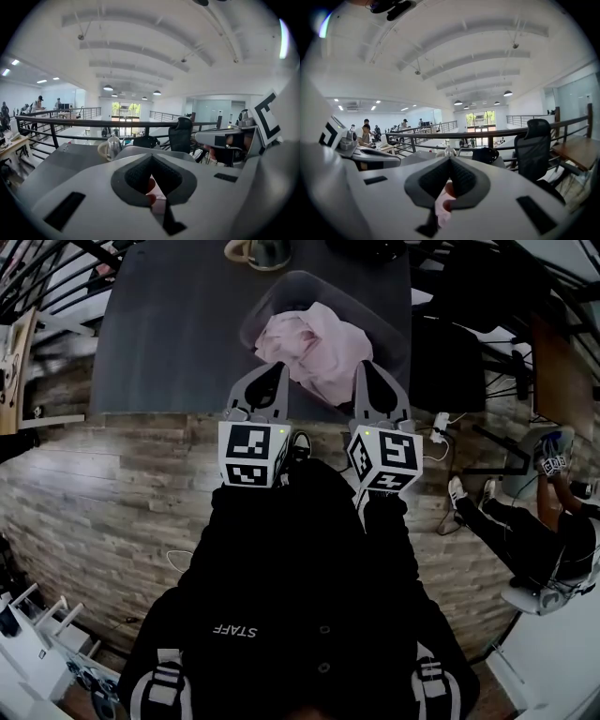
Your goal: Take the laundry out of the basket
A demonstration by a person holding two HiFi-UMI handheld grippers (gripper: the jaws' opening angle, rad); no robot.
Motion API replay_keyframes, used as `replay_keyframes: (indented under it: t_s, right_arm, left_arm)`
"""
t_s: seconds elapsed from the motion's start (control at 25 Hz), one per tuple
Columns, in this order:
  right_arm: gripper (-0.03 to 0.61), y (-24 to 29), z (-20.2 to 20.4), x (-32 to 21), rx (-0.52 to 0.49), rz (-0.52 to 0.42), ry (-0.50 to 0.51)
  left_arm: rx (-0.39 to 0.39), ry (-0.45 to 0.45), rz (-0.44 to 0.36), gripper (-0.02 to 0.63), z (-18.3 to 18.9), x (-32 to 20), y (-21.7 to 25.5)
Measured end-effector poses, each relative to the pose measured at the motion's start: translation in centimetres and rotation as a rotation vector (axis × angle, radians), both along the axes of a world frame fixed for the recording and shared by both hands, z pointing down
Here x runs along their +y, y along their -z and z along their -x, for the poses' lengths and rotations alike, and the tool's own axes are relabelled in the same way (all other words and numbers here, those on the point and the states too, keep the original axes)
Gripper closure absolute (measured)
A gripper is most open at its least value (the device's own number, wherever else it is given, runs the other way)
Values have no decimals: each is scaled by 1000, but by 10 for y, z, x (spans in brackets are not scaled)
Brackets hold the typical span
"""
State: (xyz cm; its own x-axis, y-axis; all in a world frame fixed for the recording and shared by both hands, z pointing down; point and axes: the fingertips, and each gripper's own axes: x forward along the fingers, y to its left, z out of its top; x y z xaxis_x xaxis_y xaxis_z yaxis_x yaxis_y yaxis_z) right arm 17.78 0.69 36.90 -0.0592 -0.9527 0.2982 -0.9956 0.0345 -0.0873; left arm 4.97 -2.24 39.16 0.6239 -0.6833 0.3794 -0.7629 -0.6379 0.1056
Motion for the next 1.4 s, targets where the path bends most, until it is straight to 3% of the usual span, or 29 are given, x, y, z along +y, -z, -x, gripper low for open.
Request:
replay_keyframes:
  t_s: [0.52,1.16,1.2,1.28,1.4]
  right_arm:
    - [564,-62,28,-48,37,155,64]
    - [559,-117,28,-84,29,303,124]
    - [541,-122,27,-86,25,318,136]
    - [433,-132,28,-88,20,352,167]
    - [373,-145,30,-93,35,395,214]
  left_arm:
    - [-37,-36,129,615,9,-41,-58]
    - [-61,-68,250,615,-5,-75,-97]
    - [-66,-68,257,615,-6,-76,-99]
    - [-76,-68,271,615,-9,-79,-103]
    - [-84,-68,289,615,-12,-83,-108]
